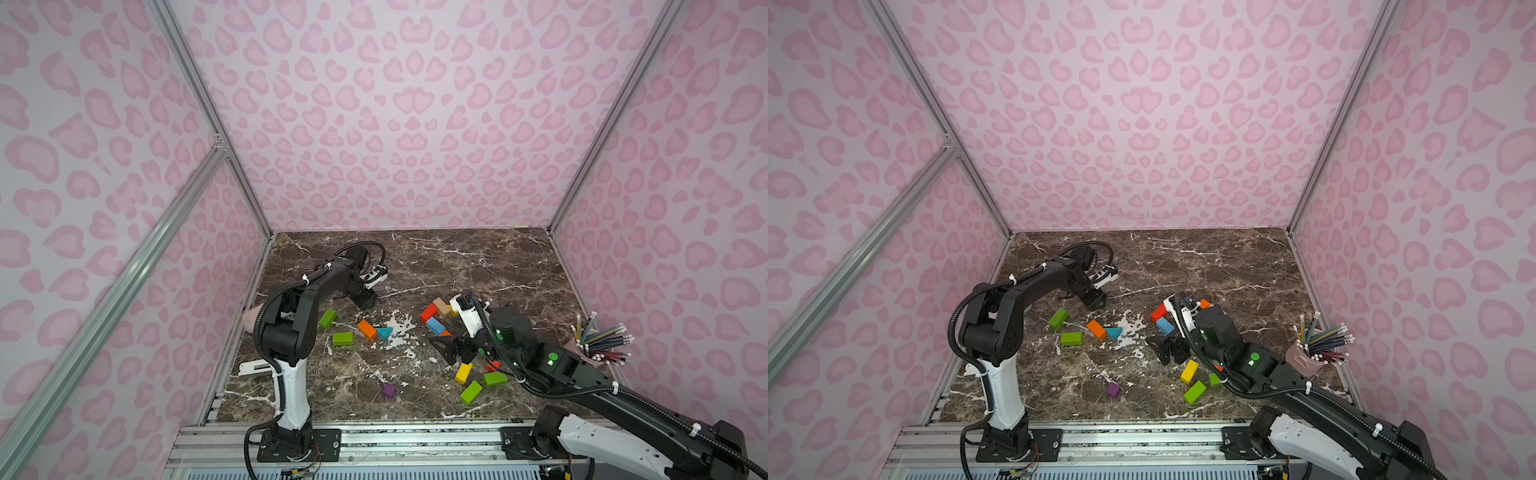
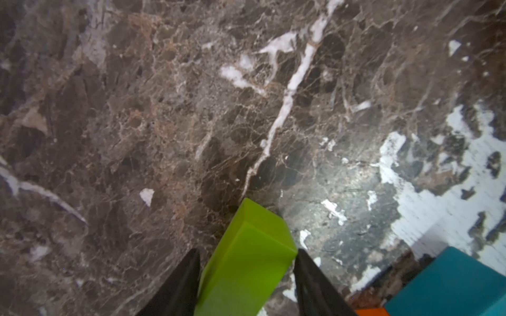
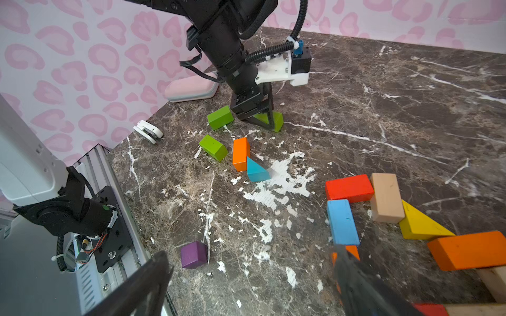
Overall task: Assemble a heart with building blocks
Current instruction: Pick up the building block from the center of the board.
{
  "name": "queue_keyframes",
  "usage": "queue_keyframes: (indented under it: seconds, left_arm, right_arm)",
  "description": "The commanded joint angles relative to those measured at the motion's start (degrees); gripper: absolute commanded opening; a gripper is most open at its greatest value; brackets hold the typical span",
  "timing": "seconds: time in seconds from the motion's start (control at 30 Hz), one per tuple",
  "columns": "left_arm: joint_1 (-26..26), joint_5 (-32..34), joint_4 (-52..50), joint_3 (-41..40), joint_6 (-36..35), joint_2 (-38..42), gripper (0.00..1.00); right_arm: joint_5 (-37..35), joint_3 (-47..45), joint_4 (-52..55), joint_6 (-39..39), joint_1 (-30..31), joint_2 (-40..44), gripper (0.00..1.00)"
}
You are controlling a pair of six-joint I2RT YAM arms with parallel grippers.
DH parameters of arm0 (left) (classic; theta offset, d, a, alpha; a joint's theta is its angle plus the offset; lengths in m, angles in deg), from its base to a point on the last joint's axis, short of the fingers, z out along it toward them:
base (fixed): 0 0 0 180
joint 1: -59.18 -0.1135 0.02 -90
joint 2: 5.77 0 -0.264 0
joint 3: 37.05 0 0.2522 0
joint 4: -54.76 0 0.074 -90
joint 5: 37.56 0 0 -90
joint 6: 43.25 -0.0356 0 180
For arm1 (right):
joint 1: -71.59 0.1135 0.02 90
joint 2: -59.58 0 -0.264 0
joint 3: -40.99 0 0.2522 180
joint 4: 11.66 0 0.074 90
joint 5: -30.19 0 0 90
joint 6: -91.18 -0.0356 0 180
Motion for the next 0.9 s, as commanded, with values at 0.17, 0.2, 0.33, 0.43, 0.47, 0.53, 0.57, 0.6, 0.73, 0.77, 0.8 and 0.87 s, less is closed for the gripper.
queue_keyframes:
  seconds: [0.17,0.2,0.33,0.43,0.47,0.53,0.57,0.6,0.73,0.77,0.8,0.87]
  left_arm:
    - [0.4,-1.8,1.8,1.5,1.6,-1.2,0.41]
    - [0.5,-1.7,1.7,1.6,1.8,-1.3,0.4]
    - [1.1,-1.9,2.7,1.5,2.7,-0.9,0.29]
    - [2.1,-1.4,3.7,1.0,3.4,0.2,0.29]
    - [2.3,-1.4,3.9,0.8,3.9,0.6,0.28]
    - [2.9,-1.1,3.9,1.1,5.4,1.3,0.25]
    - [3.2,-0.9,3.9,1.2,6.0,1.6,0.25]
    - [3.7,-0.6,3.9,1.2,6.4,1.9,0.25]
    - [5.7,-0.2,3.3,1.4,9.1,3.1,0.26]
    - [6.1,0.3,3.1,1.4,9.6,3.3,0.27]
    - [6.9,0.8,2.9,1.4,10.3,3.7,0.27]
    - [8.1,0.7,2.4,1.3,12.1,4.4,0.27]
  right_arm:
    - [0.0,0.0,-1.1,0.2,0.1,0.1,0.96]
    - [-0.1,0.0,-1.0,0.2,0.0,0.1,0.96]
    - [-0.2,-0.1,-1.1,0.1,0.0,0.1,0.96]
    - [-0.2,-0.1,-1.1,0.1,0.0,-0.1,0.96]
    - [-0.2,-0.1,-1.1,0.1,0.0,-0.1,0.96]
    - [-0.2,-0.1,-1.1,0.0,0.0,-0.1,0.96]
    - [-0.3,-0.2,-1.1,0.0,0.1,-0.1,0.96]
    - [-0.3,-0.1,-1.1,0.0,0.1,-0.1,0.96]
    - [-0.3,-0.1,-1.1,0.0,0.1,-0.2,0.96]
    - [-0.3,-0.1,-1.1,0.0,0.0,-0.2,0.96]
    - [-0.4,-0.1,-1.0,0.0,0.1,-0.2,0.96]
    - [-0.5,-0.1,-0.9,-0.1,0.0,-0.3,0.96]
